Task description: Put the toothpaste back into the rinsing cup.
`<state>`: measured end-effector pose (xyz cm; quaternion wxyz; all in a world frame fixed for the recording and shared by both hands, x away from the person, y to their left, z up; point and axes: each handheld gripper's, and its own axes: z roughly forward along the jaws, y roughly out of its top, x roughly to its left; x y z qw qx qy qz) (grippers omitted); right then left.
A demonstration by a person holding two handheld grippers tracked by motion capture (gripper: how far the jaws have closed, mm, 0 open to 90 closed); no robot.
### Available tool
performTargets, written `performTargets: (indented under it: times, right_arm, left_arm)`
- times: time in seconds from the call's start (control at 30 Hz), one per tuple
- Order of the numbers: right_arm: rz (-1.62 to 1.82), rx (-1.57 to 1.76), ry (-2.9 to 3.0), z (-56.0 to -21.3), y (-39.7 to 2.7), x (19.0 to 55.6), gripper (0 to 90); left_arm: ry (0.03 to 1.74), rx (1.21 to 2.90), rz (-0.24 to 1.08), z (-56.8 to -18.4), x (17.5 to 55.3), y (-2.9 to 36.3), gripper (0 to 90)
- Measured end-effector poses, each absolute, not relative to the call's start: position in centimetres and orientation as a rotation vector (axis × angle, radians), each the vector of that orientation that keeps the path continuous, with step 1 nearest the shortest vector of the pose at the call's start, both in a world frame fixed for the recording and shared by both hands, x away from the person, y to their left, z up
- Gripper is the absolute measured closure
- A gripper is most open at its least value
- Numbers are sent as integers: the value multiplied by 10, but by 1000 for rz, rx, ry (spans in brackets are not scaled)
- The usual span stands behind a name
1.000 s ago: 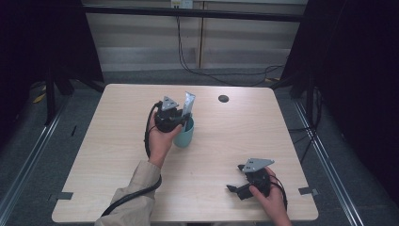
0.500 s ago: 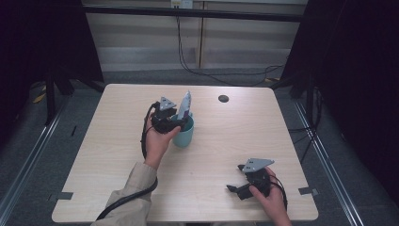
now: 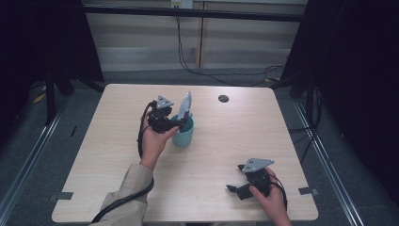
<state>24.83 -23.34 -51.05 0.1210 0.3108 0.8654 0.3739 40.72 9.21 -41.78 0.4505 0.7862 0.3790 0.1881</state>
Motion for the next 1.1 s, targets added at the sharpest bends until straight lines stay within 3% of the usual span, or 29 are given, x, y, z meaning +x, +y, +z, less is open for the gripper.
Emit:
performTargets:
  times: [0.4, 1.1]
  right_arm:
    - [1094, 905, 2529, -510, -233, 248, 105]
    - [1094, 907, 2530, -510, -233, 248, 104]
  left_arm:
    - [973, 1954, 390, -416, 395, 110, 162]
    - [945, 2011, 330, -426, 373, 134, 154]
